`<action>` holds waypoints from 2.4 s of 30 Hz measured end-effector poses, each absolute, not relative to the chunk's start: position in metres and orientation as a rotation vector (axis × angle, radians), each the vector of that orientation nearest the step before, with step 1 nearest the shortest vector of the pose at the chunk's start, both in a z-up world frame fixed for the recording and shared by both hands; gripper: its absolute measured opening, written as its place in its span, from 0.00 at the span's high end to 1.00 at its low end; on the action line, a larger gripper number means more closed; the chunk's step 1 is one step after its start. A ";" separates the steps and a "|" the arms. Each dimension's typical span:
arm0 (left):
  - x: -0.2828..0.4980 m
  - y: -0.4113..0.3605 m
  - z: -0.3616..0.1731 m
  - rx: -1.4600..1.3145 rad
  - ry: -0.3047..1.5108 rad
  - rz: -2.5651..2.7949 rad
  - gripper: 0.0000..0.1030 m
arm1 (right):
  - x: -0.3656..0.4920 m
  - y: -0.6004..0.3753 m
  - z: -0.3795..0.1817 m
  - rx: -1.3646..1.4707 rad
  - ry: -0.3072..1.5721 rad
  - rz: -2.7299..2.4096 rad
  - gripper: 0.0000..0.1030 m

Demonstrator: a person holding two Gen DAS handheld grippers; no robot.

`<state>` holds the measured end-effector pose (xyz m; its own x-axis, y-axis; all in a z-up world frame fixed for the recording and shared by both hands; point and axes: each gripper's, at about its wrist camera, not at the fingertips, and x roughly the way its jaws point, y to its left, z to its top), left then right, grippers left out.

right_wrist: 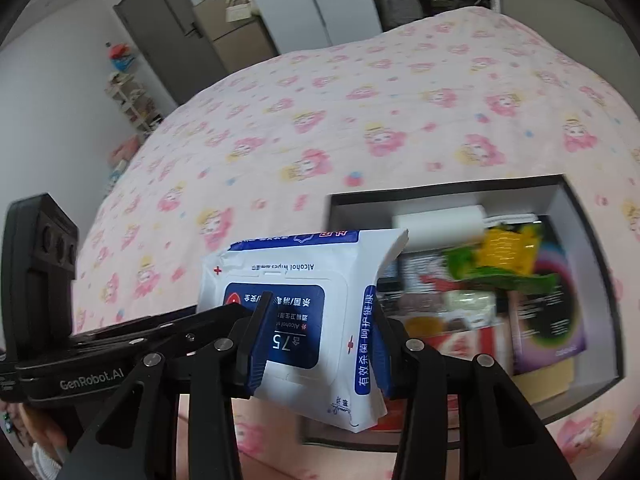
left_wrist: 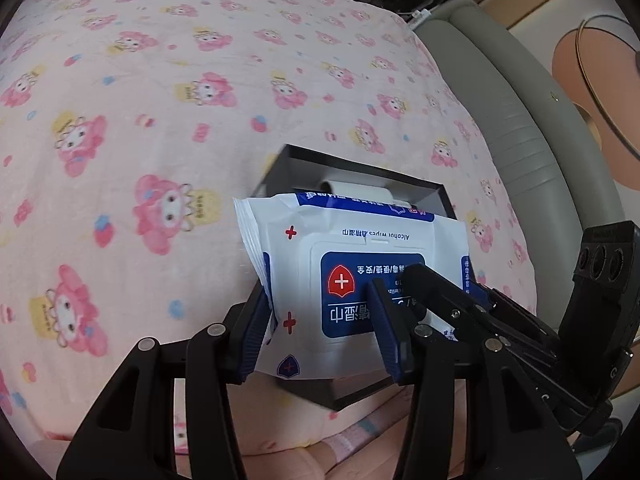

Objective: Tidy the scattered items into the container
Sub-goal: 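Carry the wet-wipe pack over the box and lower it inside, then open the left gripper and withdraw both tools from the box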

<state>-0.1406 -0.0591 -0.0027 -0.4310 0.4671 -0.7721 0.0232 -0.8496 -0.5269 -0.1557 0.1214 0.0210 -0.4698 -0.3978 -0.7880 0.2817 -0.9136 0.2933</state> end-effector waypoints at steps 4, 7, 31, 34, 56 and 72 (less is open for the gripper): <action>-0.153 -0.024 -0.004 -1.498 -0.658 2.328 0.53 | -0.162 0.154 0.020 1.312 -0.181 -2.427 0.62; -0.164 -0.003 -0.010 -1.517 -0.642 2.313 0.53 | -0.170 0.175 0.015 1.304 -0.204 -2.447 0.62; -0.211 0.092 -0.070 -1.647 -0.581 2.195 0.51 | -0.197 0.269 -0.024 1.492 -0.371 -2.589 0.62; -0.206 0.092 -0.066 -1.633 -0.563 2.228 0.51 | -0.193 0.275 -0.021 1.486 -0.367 -2.630 0.62; -0.213 0.114 -0.080 -1.688 -0.379 2.222 0.51 | -0.195 0.272 -0.014 1.469 -0.298 -2.715 0.59; -0.196 0.067 -0.008 -1.346 -0.277 2.737 0.15 | -0.185 0.269 0.009 1.350 -0.209 -2.884 0.37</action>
<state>-0.1964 0.0674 -0.0081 -0.6111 0.1497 -0.7773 0.0089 -0.9806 -0.1958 -0.1848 0.2691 0.0090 -0.6412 -0.0110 -0.7673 -0.0996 -0.9903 0.0974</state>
